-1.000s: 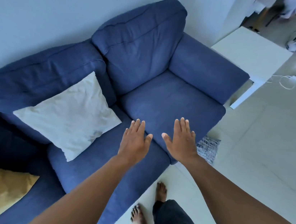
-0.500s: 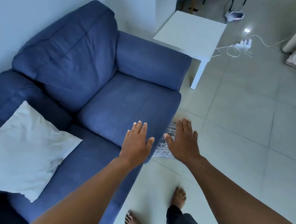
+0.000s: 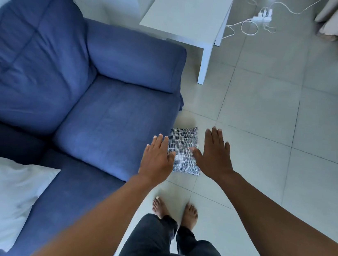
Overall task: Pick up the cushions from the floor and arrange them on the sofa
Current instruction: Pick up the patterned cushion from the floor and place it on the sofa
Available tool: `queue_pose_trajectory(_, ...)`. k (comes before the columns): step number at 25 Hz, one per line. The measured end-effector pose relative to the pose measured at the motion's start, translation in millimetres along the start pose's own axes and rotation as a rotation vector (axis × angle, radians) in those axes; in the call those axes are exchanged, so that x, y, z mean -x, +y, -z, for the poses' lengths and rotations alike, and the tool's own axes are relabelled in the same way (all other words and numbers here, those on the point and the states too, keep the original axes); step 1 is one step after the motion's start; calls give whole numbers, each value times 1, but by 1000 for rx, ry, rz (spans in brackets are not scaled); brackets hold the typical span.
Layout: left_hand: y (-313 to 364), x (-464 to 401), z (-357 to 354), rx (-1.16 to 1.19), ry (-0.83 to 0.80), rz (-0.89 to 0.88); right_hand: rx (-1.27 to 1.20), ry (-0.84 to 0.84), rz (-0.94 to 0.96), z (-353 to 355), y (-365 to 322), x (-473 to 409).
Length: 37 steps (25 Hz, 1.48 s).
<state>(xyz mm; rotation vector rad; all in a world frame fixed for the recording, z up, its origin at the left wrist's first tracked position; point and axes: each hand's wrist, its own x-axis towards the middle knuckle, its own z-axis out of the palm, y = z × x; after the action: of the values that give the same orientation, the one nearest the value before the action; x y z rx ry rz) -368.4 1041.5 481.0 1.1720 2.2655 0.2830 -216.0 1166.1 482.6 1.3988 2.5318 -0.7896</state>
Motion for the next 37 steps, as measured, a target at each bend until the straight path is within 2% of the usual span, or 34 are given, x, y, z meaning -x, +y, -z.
queue_pose_trajectory(8,7,-76,-8,-24,-91,-10,-94,-54,-83,-5,22,-54)
queue_pose_trajectory(14,-19,-129,-49,40,-156,129,-135,-111,-126,-47,43,-115)
queue_pose_trajectory(17,-41,-168,-96,98,-182,244,-164,-166,-147,-98,69,-158)
queue_pose_trajectory(21,-75,-236,-193,139,-230,339,-138,-260,-185,-196,117,-228)
queue_pose_trajectory(25,-110,-302,-277,159,-217,424,-120,-265,-174,-279,161,-290)
queue_pose_trajectory(28,-151,-348,-338,183,-169,534,-131,-304,-182,-343,189,-327)
queue_pose_trajectory(31,-193,-379,-383,223,-11,696,-155,-327,-181,-395,208,-359)
queue_pose_trajectory(34,-229,-397,-420,294,123,830,-277,-258,-253,-437,223,-389)
queue_pose_trajectory(37,-252,-408,-450,357,205,857,-398,-197,-369,-469,236,-415)
